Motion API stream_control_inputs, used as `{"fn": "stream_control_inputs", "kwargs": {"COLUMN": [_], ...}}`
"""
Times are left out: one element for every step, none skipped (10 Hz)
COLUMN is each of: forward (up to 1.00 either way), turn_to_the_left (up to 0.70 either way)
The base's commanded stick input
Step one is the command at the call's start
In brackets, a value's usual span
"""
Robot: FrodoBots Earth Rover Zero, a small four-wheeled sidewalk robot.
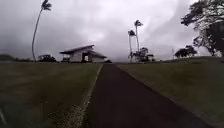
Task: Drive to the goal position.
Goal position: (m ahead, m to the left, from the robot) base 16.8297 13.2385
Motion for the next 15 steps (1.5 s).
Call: {"fn": "stream_control_inputs", "kwargs": {"forward": [1.00, 1.00, 1.00, 1.00, 1.00, 1.00, 1.00, 1.00, 1.00, 1.00, 1.00, 1.00, 1.00, 1.00, 1.00], "turn_to_the_left": [0.00, 0.00, 0.00, 0.00, 0.00, 0.00, -0.10, -0.33, -0.38, -0.25, 0.00, 0.00, 0.00, 0.00, 0.00]}}
